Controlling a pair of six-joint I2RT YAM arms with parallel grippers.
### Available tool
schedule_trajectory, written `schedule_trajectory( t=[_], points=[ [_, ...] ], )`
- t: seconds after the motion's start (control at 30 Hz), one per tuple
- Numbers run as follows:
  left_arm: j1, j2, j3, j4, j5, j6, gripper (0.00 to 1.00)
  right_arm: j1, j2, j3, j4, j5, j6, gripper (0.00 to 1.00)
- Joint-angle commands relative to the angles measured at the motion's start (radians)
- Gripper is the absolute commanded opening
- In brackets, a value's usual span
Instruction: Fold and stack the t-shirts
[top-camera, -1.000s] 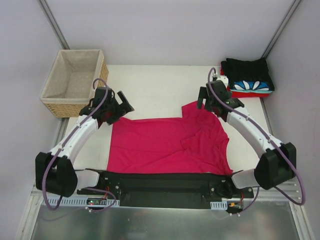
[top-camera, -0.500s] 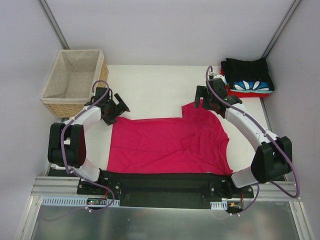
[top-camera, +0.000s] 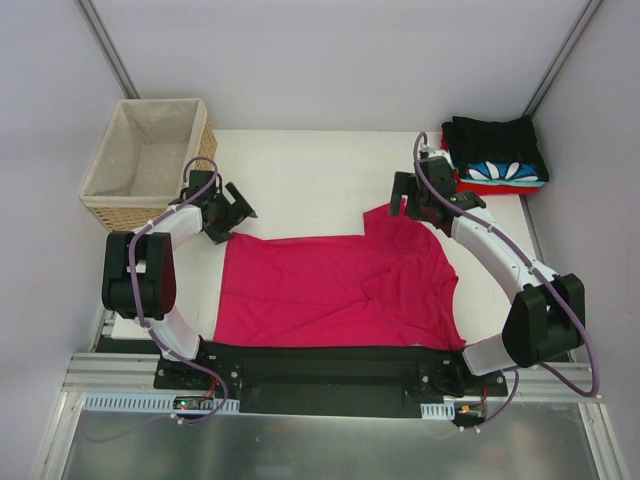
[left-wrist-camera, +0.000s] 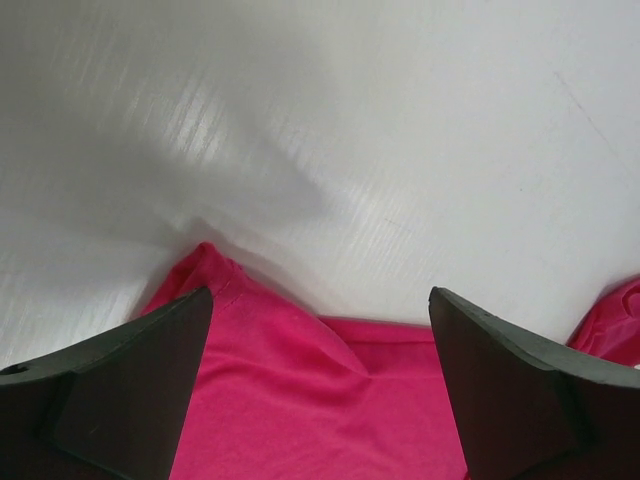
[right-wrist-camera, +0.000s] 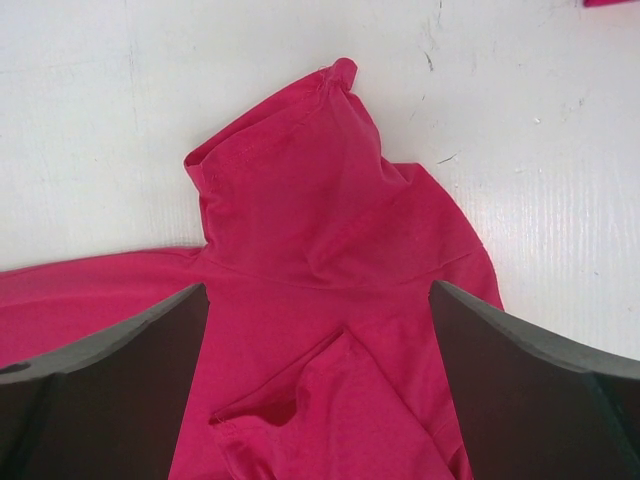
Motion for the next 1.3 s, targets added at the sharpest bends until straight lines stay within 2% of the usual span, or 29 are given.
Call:
schedule_trajectory(
  t=[0.0,0.23,0.5,0.7,0.83,1.27],
  points=[
    [0.051,0.022,0.027,0.015,-0.009,-0.014,0.88,-0.005,-0.03,-0.004,0.021,-0.009,-0.01,0.97],
    [0.06,0.019,-0.013,0.014,-0.037,-0.024,0.81,-0.007,-0.024,-0.001,0.02,-0.009,-0.009,0.97],
    [0.06,0.014,-0.058,-0.038,-0.051,-0.022,0.59,-0.007,-0.012,0.003,0.018,-0.026,0.005,0.96],
    [0.06,0.024,-0.055,-0.089,-0.06,-0.013,0.55,-0.007,-0.017,-0.007,0.028,-0.032,0.011,0.97],
    [0.06,0.021,-0.058,-0.127,-0.107,-0.005,0.41,-0.007,-0.024,-0.021,0.035,-0.038,0.019,0.97],
    [0.06,0.021,-0.096,-0.166,-0.17,-0.007,0.4,-0.019,-0.035,-0.06,0.063,-0.063,0.029,0.97]
  ],
)
